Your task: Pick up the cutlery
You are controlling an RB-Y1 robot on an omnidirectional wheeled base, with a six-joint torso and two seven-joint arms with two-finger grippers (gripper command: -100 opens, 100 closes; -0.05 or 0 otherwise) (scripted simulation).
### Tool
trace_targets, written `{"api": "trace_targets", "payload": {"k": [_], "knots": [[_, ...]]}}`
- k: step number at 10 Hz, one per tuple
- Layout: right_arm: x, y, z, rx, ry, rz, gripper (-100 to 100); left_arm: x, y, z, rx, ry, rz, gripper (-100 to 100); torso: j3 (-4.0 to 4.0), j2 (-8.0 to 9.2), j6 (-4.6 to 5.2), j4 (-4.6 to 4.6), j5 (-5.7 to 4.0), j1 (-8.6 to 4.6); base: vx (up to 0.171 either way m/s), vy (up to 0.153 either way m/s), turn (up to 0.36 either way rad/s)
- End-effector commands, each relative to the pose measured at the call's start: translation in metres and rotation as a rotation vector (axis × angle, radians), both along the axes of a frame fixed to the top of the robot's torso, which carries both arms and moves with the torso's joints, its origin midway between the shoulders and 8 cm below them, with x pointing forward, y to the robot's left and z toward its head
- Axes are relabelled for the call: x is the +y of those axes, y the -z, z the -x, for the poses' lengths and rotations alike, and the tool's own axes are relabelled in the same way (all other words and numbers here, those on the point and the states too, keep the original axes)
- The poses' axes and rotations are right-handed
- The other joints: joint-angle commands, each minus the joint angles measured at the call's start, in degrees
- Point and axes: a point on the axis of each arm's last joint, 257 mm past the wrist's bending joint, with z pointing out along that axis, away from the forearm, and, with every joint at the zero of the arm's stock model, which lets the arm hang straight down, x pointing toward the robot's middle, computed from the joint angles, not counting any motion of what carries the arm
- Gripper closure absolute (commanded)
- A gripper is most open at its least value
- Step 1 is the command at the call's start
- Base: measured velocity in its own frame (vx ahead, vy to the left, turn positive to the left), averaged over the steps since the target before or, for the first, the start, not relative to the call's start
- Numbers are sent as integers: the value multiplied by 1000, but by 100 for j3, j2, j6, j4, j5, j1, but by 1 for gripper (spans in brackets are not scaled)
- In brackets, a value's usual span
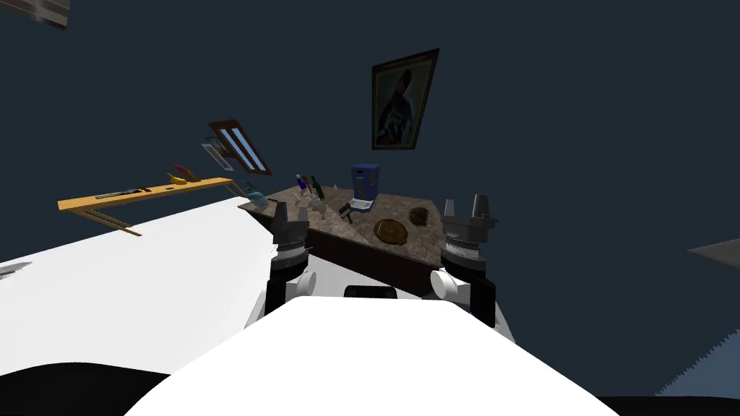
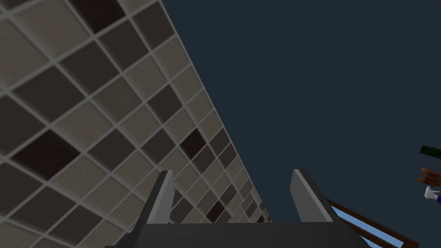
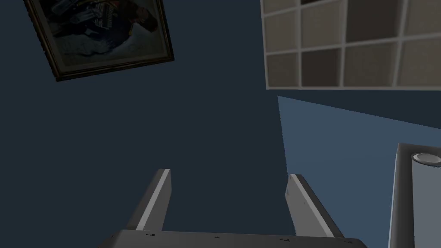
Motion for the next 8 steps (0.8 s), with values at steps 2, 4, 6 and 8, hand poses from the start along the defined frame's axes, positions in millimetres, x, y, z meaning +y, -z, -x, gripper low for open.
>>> {"api": "trace_targets", "payload": {"k": [2,4,6,8], "knots": [[-7,17,-3,63,-6,37,-100,0,0,0,0,0,0,0,1,3,-2,0,1,3,-11,19,180],[-18,35,-5,127,-3,58,-100,0,0,0,0,0,0,0,4,6,-2,1,1,6,-19,26,193],[-32,57,-5,206,4,79,-100,0,0,0,0,0,0,0,5,9,-2,2,3,12,-19,41,263],[-51,81,-3,295,14,99,-100,0,0,0,0,0,0,0,6,10,-2,2,3,12,-21,42,260]]}}
